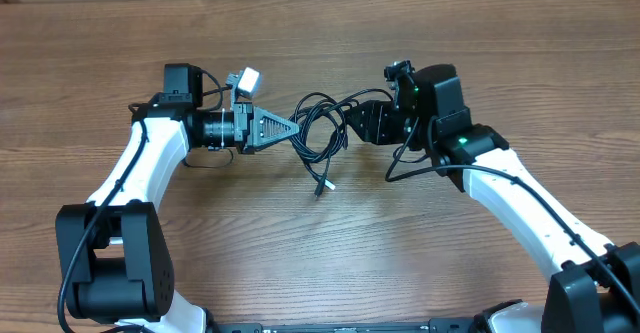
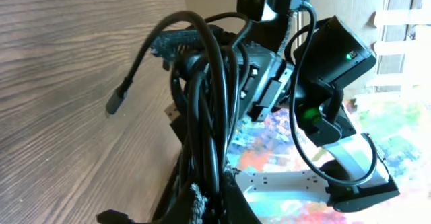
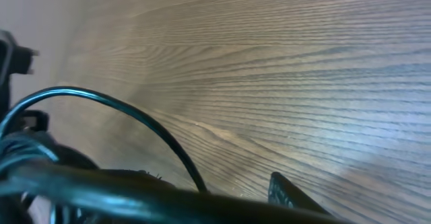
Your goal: Untangle cables
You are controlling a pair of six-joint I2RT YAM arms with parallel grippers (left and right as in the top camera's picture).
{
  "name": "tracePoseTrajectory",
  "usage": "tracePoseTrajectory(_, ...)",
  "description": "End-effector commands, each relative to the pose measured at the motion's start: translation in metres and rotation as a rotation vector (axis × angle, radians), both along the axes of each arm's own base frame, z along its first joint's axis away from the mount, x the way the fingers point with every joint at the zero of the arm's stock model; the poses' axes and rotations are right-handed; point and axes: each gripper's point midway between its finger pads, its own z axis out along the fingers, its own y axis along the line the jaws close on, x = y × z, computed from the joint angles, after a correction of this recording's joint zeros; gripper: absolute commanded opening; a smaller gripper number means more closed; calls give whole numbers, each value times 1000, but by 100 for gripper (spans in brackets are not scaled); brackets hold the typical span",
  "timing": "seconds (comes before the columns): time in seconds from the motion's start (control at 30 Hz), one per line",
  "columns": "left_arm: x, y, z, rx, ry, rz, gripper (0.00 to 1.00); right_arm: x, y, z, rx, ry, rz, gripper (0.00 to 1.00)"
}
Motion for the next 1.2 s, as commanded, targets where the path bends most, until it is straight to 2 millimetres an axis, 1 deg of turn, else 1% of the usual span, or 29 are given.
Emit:
tracePoseTrajectory(0.0, -9, -7, 16, -88, -10, -45, 4, 13, -12, 7, -52, -48, -95, 52)
tracePoseTrajectory(0.17, -12, -12, 16, -88, -12, -62, 4, 11, -6, 2, -54, -38, -80, 52)
tracePoseTrajectory(0.27, -13, -14, 16, -88, -17, -68, 4, 13, -8, -4, -71, -28, -92, 49)
tracePoseTrajectory(0.43, -13, -14, 16, -88, -20, -69, 4, 15, -32, -27, -193, 12, -188, 49)
tracePoseTrajectory(0.57, -13, -14, 16, -88, -20, -69, 4, 14, -49, -40, -280, 37, -248, 49)
tracePoseTrajectory(0.8, -13, -14, 16, -88, -21, -68, 4, 9, -68, -51, -372, 69, -300, 49)
tracePoseTrajectory(1.07, -10, -9, 16, -88, -40, -54, 4, -3, -108, -64, -540, 126, -395, 49)
tracePoseTrajectory(1.17, -7, -5, 16, -87, -41, -40, 4, -5, -121, -68, -555, 155, -420, 49)
